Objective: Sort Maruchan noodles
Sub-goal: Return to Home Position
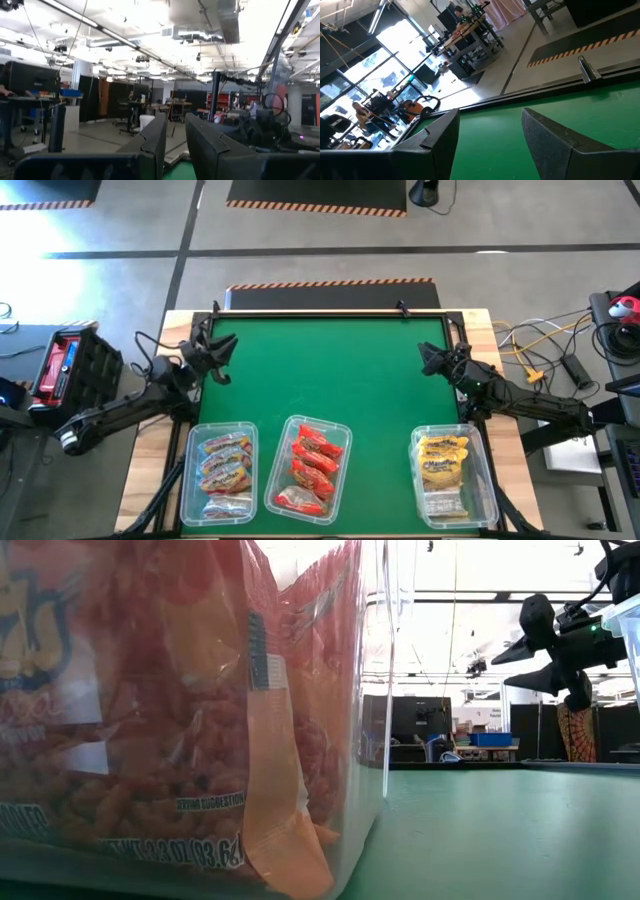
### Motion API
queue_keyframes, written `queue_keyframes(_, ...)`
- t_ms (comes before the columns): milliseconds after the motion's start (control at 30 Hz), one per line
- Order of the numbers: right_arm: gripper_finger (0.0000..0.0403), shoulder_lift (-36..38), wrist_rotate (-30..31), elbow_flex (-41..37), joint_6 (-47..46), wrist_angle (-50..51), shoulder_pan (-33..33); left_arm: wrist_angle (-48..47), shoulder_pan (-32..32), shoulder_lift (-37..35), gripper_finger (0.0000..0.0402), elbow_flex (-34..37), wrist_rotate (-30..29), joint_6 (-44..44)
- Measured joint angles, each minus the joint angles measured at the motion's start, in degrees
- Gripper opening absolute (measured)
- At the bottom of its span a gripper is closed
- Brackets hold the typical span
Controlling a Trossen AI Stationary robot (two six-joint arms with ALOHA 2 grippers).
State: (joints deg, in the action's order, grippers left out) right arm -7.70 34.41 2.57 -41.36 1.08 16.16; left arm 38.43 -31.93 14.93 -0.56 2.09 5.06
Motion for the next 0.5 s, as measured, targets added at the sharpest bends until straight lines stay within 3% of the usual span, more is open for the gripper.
queue_keyframes(500,0.0203,0.00,0.00,0.00,0.00,0.00,0.00,-15.88,-0.02,-13.05,0.0057,0.02,0.00,0.00)
